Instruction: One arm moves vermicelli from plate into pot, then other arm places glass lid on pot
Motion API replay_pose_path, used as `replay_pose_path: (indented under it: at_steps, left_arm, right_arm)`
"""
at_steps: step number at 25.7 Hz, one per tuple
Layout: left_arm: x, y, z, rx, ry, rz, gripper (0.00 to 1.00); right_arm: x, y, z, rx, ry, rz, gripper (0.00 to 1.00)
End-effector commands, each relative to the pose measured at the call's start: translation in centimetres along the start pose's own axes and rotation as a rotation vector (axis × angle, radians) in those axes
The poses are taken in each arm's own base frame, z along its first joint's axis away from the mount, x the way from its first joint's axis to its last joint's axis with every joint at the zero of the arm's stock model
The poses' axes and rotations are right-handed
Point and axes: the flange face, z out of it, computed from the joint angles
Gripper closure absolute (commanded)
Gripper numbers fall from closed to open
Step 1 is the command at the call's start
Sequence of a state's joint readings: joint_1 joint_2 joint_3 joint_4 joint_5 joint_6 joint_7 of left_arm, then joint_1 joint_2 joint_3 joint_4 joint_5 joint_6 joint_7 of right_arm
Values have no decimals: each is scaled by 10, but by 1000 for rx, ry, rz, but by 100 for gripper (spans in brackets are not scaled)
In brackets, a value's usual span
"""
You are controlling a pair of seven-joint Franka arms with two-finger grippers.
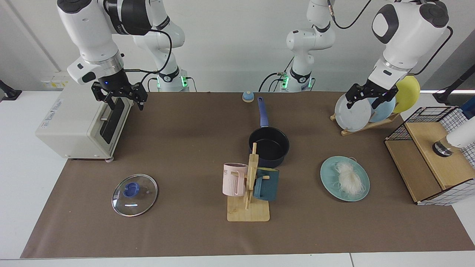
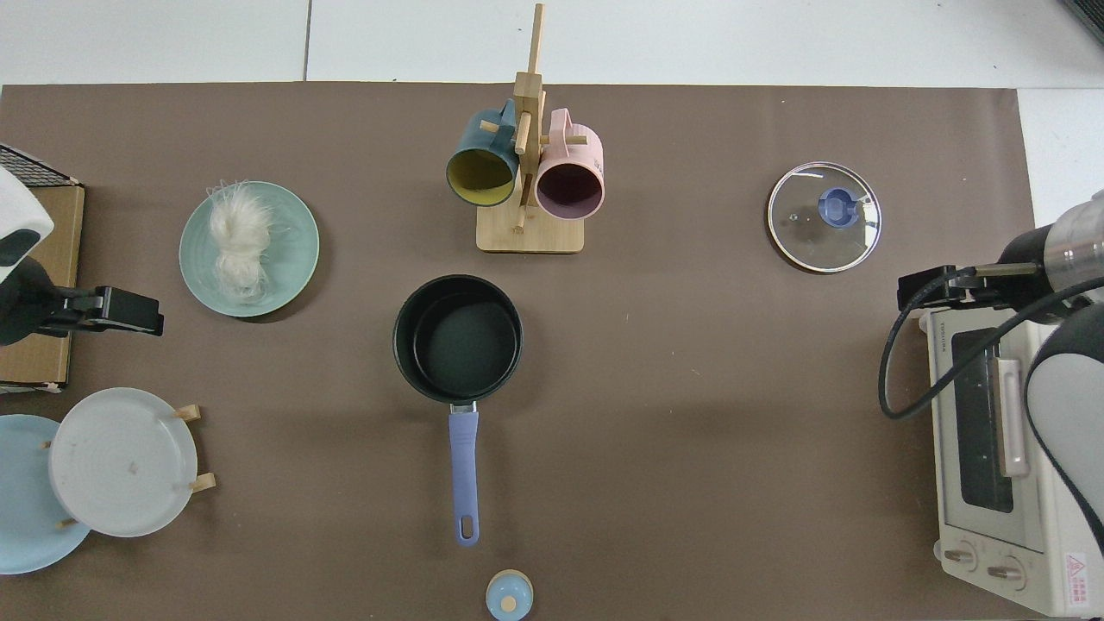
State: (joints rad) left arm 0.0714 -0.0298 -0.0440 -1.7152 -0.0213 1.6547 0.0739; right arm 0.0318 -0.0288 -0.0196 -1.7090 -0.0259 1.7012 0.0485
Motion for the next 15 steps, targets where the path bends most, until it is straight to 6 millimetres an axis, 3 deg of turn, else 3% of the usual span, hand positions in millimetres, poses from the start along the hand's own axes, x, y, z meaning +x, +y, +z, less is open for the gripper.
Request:
replay_pose_path:
  at_steps: [1,5,10,15]
  left_arm:
    - [27,-3,-17,31,169,10,0]
    - [51,-14,-20,37,320,5,0]
    - [101,-27,55,33,318,-17,0]
    - [123,-31,108,24,288,-40,0]
  right_arm:
    - [-2,3,-3,11,9,-18,0]
    - [-2,3,-3,12,9,-18,0]
    - [-2,4,-3,12,9,-16,0]
    - [-2,3,-3,10,9,-18,0]
